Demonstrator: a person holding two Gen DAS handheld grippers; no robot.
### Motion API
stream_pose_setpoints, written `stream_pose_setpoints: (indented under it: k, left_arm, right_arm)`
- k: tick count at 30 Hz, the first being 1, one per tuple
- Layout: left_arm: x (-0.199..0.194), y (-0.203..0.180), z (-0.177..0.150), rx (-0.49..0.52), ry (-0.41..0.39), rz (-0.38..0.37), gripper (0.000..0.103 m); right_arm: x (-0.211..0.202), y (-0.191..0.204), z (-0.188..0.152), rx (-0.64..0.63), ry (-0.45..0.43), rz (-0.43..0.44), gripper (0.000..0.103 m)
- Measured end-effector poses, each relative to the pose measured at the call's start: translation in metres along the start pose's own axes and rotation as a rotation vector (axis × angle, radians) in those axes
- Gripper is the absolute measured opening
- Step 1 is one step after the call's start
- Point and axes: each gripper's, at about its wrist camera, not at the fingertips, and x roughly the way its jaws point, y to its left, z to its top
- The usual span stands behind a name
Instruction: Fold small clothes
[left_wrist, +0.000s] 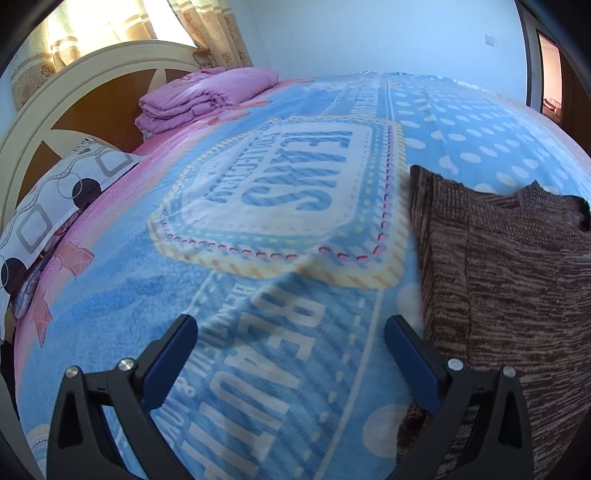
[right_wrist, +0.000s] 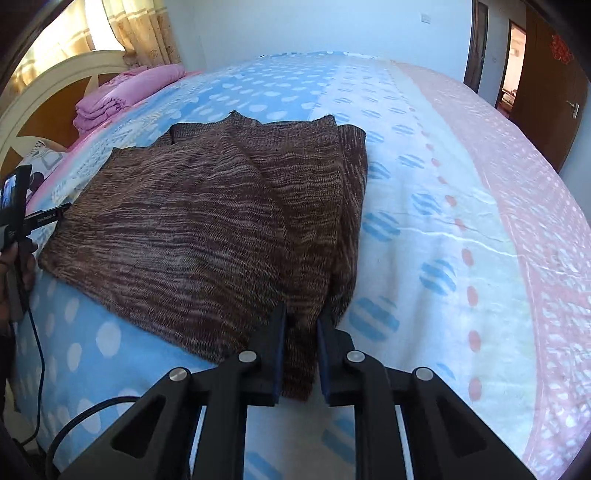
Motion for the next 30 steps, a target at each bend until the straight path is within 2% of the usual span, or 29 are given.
stream_pose_setpoints:
  k: [6, 8, 11, 13, 14, 16, 18, 19, 20, 21, 26, 30]
  left_arm:
    - [-0.011, -0.003, -0.013, 0.058, -0.004, -0.010, 0.103]
    - [-0.017, -0.003, -0.018, 0.079, -0.020, -0.017, 0.103]
    - [-0.020, -0.009, -0.025, 0.126, -0.039, 0.009, 0.103]
    - [-0.020, -0.010, -0.026, 0.126, -0.044, 0.017, 0.103]
    - [-0.018, -0.010, -0.025, 0.123, -0.039, 0.017, 0.103]
    - [-0.017, -0.008, -0.025, 0.113, -0.032, 0.007, 0.103]
    - [-0.016, -0.006, -0.025, 0.103, -0.033, -0.002, 0.103]
    - [-0.017, -0.006, -0.025, 0.103, -0.036, -0.002, 0.103]
    - [-0.017, -0.006, -0.026, 0.104, -0.039, 0.001, 0.103]
    - [-0.017, -0.007, -0.026, 0.106, -0.041, 0.003, 0.103]
    - [-0.017, -0.008, -0.027, 0.104, -0.044, 0.003, 0.103]
    - [-0.019, -0.009, -0.027, 0.113, -0.048, 0.013, 0.103]
  right_arm:
    - [-0.027, 0.013, -0.005, -0.033, -0.127, 0.020, 0.016]
    - [-0.022, 0.008, 0.009, -0.010, -0.117, 0.049, 0.016]
    - [-0.018, -0.010, 0.042, 0.086, -0.170, 0.059, 0.016]
    - [0.001, -0.022, 0.074, 0.121, -0.166, 0.056, 0.028]
    - [0.009, -0.025, 0.085, 0.130, -0.165, 0.049, 0.041]
    - [0.039, -0.031, 0.108, 0.162, -0.120, 0.048, 0.042]
    - [0.065, -0.031, 0.123, 0.164, -0.086, 0.009, 0.042]
    - [0.072, -0.030, 0.127, 0.153, -0.085, -0.006, 0.041]
    - [0.080, -0.026, 0.130, 0.123, -0.078, -0.029, 0.028]
    - [0.084, -0.023, 0.131, 0.105, -0.071, -0.063, 0.006]
    - [0.065, -0.036, 0.125, 0.160, -0.150, -0.116, 0.004]
    - [0.072, -0.041, 0.122, 0.151, -0.108, -0.137, 0.004]
